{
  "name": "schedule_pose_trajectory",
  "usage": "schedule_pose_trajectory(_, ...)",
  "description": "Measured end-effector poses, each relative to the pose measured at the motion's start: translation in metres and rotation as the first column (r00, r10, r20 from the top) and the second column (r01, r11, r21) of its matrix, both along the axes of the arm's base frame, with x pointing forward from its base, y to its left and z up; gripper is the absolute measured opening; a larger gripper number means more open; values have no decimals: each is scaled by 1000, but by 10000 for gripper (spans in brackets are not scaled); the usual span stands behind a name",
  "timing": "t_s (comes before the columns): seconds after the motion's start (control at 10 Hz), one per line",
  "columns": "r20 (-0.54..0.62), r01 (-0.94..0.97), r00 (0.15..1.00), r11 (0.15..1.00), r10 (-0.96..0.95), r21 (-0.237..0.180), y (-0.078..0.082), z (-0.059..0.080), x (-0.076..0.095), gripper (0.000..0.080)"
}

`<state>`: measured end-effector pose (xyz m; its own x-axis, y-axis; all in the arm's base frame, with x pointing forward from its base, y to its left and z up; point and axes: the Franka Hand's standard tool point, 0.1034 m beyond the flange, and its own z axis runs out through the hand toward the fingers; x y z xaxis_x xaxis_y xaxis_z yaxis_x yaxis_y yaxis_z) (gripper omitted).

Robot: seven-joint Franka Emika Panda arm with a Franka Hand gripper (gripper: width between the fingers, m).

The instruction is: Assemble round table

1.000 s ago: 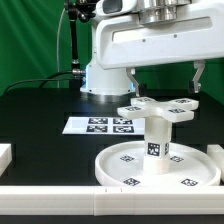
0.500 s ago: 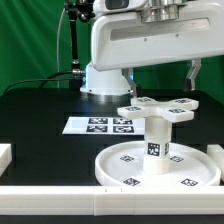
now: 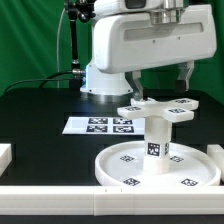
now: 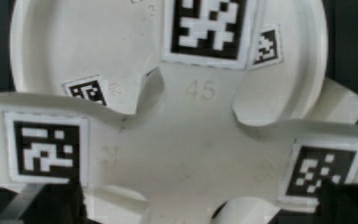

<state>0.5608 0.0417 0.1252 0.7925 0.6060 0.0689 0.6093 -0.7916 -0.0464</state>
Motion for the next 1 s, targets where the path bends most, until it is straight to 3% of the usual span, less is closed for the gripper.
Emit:
schedule_pose_trajectory(0.4, 8, -208, 978, 978, 209, -26, -6, 0, 0, 649)
schedule_pose_trajectory(0.8, -9, -494, 869, 866, 495, -79, -2, -5, -1, 649)
schedule_pose_trajectory(1.0, -32, -521, 853, 849, 520, -87, -3, -12, -2, 649)
